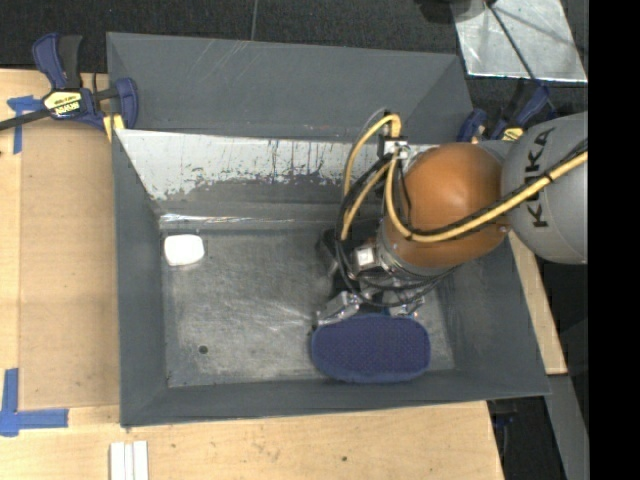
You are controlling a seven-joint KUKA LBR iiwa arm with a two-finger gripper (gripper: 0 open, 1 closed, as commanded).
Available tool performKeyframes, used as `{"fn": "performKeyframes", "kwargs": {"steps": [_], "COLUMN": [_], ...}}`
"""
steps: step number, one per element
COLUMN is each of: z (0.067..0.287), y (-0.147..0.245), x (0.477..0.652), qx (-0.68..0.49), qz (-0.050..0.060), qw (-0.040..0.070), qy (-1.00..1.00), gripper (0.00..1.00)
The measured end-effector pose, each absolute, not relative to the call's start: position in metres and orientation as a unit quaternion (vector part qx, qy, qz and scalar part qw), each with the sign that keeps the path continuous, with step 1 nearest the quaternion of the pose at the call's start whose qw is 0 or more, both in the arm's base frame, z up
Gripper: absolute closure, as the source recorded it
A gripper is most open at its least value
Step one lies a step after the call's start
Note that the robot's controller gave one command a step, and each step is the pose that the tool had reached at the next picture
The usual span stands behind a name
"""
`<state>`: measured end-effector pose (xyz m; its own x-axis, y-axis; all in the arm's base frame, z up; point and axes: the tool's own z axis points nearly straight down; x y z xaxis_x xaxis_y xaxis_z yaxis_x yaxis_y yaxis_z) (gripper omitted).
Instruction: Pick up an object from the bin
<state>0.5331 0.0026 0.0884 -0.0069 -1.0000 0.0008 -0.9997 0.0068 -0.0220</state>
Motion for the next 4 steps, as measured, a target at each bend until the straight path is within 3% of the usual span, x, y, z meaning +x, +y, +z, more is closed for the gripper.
{"fn": "performKeyframes", "kwargs": {"steps": [1,2,3,4], "z": [0.080,0.080,0.177,0.199], "y": [0.046,0.045,0.044,0.044], "x": [0.536,0.537,0.539,0.540], "qx": [-0.752,-0.750,-0.749,-0.748], "qz": [-0.013,-0.013,-0.003,-0.001], "qw": [-0.009,-0.008,0.004,0.003], "qy": [0.659,0.661,0.663,0.664], "gripper": [0.00,1.00,1.00,1.00]}}
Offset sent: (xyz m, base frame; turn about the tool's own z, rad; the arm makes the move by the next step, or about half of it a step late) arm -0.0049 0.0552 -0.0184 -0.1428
